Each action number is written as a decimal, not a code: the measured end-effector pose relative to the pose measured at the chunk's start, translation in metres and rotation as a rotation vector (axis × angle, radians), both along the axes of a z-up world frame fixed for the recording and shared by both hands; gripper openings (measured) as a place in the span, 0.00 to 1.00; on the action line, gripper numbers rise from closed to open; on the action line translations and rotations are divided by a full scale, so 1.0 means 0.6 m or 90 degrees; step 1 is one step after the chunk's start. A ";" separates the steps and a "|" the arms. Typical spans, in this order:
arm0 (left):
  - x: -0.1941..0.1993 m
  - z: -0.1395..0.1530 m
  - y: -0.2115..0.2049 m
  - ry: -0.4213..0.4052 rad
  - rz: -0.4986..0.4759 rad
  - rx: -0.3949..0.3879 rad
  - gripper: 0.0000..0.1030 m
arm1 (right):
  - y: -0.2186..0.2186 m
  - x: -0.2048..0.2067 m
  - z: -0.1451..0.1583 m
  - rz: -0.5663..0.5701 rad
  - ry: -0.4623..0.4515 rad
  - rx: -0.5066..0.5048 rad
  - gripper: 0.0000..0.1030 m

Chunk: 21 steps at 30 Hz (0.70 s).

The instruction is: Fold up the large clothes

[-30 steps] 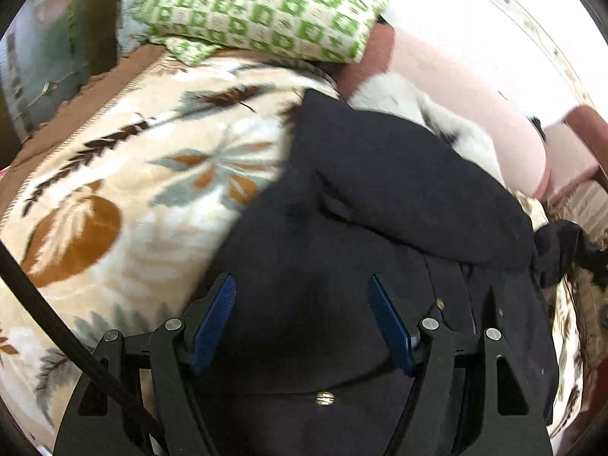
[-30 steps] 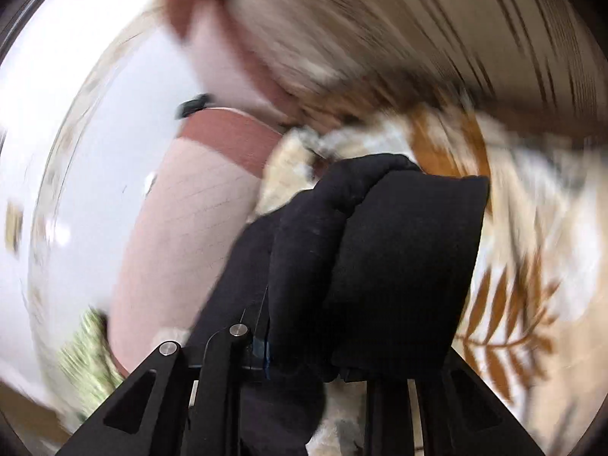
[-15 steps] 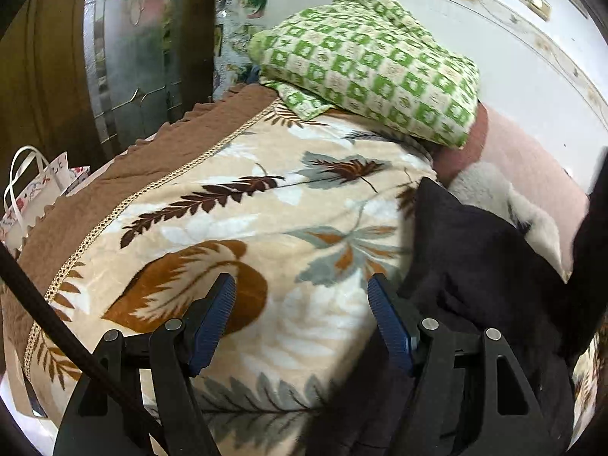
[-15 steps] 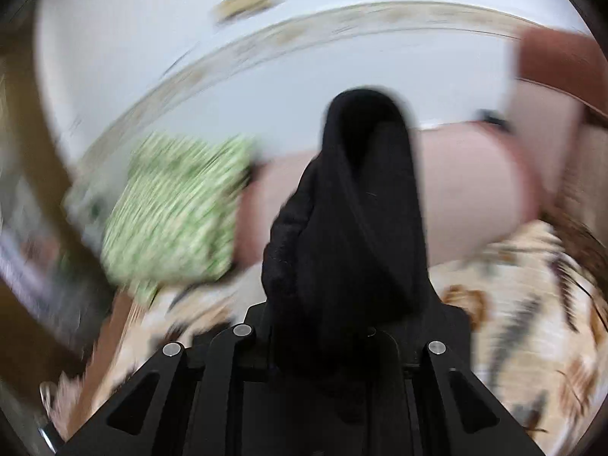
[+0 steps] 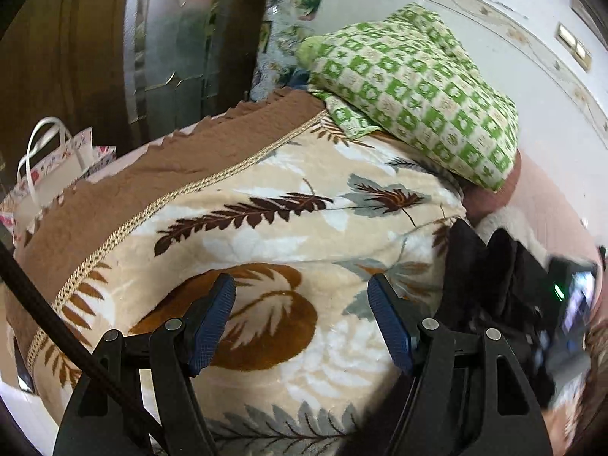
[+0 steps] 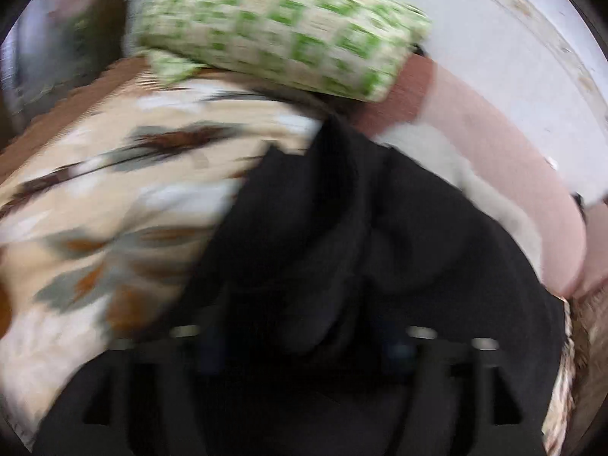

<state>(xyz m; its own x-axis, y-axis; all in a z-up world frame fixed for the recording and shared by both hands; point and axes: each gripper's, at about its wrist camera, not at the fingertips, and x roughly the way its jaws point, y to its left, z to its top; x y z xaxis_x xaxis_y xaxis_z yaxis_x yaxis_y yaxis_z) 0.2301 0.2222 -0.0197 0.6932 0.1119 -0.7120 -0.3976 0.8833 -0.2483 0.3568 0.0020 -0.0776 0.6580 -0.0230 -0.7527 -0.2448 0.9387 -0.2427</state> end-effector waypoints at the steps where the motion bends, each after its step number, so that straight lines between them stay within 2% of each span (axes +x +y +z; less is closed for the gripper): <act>1: 0.000 -0.002 0.001 0.002 0.002 -0.004 0.69 | -0.002 -0.020 0.010 0.020 -0.005 0.014 0.82; 2: 0.000 -0.003 0.002 0.004 0.002 -0.008 0.69 | -0.003 -0.032 0.018 0.033 -0.007 0.028 0.82; 4: 0.000 -0.005 -0.001 0.006 -0.002 -0.008 0.69 | -0.033 -0.068 0.049 0.053 0.003 0.103 0.82; 7: 0.000 -0.007 -0.012 0.008 -0.009 -0.002 0.69 | -0.090 -0.104 0.090 0.039 -0.009 0.197 0.81; 9: 0.002 -0.008 -0.022 0.008 -0.017 0.000 0.69 | -0.118 -0.105 0.111 0.006 -0.038 0.200 0.76; 11: 0.005 -0.011 -0.034 0.011 -0.027 0.003 0.69 | -0.138 -0.082 0.119 -0.038 -0.057 0.170 0.59; 12: 0.006 -0.012 -0.039 0.013 -0.032 0.006 0.69 | -0.147 -0.058 0.116 -0.063 -0.055 0.161 0.49; 14: 0.009 -0.013 -0.050 0.016 -0.039 0.026 0.69 | -0.161 -0.013 0.104 -0.098 -0.033 0.177 0.45; 18: 0.014 -0.014 -0.056 0.020 -0.045 0.042 0.69 | -0.139 0.060 0.058 -0.112 0.031 0.232 0.45; 19: 0.015 -0.014 -0.056 0.020 -0.046 0.040 0.69 | -0.117 0.078 0.035 -0.098 0.070 0.250 0.45; 21: 0.018 -0.016 -0.056 0.021 -0.047 0.041 0.69 | -0.085 0.091 0.008 -0.094 0.098 0.226 0.49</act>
